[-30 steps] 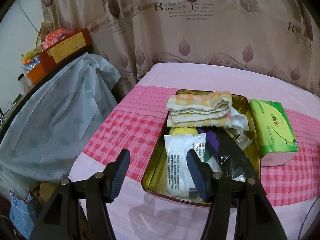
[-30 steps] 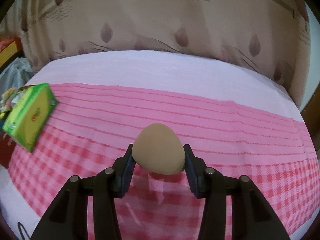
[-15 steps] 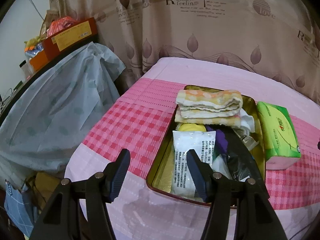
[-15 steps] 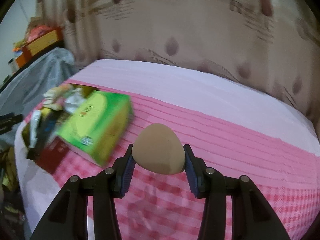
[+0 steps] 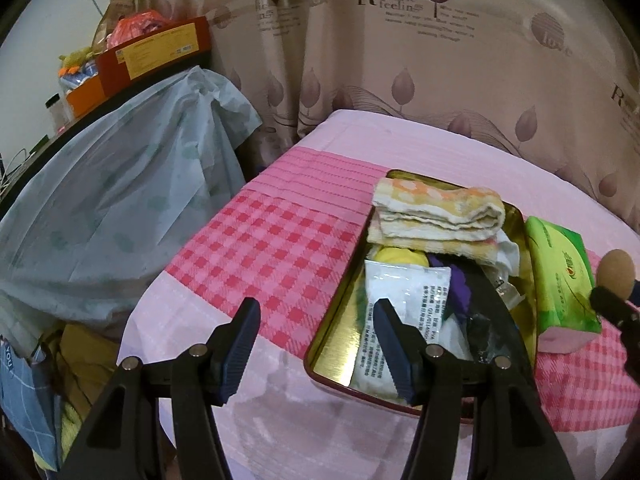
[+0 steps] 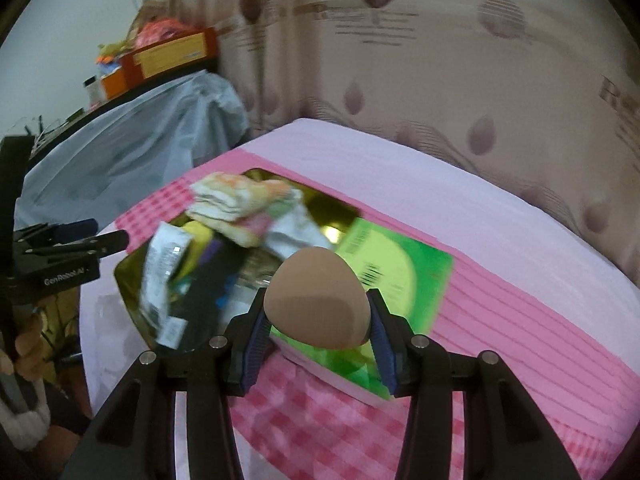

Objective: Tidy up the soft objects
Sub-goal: 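Carry the sponge into the gold tin and open the right gripper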

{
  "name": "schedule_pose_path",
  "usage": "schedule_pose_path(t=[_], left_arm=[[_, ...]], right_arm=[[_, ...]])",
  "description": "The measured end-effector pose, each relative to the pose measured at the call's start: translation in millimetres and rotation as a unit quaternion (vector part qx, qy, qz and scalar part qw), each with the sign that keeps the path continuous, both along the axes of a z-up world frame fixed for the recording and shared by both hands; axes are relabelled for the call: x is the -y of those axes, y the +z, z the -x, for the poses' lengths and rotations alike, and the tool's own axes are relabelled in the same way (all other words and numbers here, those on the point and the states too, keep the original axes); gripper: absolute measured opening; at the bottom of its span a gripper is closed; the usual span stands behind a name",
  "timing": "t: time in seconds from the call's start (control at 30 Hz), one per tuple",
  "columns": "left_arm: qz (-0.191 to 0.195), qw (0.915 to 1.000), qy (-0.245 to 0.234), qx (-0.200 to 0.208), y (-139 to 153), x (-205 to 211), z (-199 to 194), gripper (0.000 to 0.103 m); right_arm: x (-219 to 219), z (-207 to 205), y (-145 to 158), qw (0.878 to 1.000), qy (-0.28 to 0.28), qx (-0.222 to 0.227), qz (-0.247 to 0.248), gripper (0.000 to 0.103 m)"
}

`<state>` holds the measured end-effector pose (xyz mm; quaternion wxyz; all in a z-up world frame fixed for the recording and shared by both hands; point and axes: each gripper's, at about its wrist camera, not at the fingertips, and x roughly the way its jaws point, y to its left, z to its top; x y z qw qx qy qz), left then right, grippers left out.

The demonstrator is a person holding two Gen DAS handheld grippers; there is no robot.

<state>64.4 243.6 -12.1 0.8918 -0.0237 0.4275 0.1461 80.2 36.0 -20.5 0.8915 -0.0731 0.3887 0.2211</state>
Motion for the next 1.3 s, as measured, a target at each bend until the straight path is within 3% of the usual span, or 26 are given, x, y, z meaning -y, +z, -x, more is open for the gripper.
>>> schedule_pose_path(t=[0.4, 0.7, 1.3], left_arm=[[0.017, 0.9998, 0.011, 0.006, -1, -10, 1, 0.060], [0.006, 0.9988, 0.045, 0.016, 3, -21, 5, 0.060], [-0.017, 0.9987, 0.044, 0.021, 6, -17, 6, 0.060]], right_arm=[[-57, -23, -12, 0.999, 0.036, -0.011, 0.012, 0.043], [-81, -39, -26, 0.998, 0.044, -0.025, 0.028, 0.043], [-97, -65, -44, 0.999, 0.009, -0.040, 0.018, 0.047]])
